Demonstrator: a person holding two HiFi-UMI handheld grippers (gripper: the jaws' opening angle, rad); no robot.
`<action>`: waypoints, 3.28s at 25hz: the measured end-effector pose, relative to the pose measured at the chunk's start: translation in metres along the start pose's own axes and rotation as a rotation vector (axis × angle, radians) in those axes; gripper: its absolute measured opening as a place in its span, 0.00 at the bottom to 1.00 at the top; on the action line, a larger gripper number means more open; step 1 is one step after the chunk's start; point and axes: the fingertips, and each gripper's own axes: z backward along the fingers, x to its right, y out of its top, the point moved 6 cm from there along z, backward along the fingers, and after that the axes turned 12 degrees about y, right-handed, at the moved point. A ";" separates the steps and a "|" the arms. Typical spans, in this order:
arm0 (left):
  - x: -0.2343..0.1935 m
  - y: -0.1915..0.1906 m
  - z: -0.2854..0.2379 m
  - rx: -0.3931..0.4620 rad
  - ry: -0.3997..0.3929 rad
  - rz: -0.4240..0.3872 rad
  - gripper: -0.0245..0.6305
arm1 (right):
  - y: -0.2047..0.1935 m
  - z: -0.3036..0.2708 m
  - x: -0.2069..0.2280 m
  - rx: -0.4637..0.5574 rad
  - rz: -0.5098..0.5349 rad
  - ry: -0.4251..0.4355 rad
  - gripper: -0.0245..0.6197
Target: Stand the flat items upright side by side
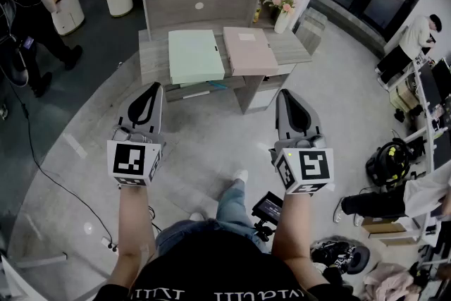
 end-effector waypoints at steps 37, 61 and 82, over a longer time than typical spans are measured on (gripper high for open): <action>-0.006 -0.080 -0.253 -0.149 0.198 0.008 0.06 | -0.105 -0.266 0.196 -0.116 -0.345 0.278 0.60; -0.079 -0.145 -0.325 -0.238 0.258 0.007 0.06 | -0.208 -0.407 0.170 -0.341 -0.546 0.438 0.60; -0.187 -0.233 -0.392 -0.317 0.017 0.091 0.06 | -0.380 -0.485 0.109 -0.880 -0.813 0.235 0.60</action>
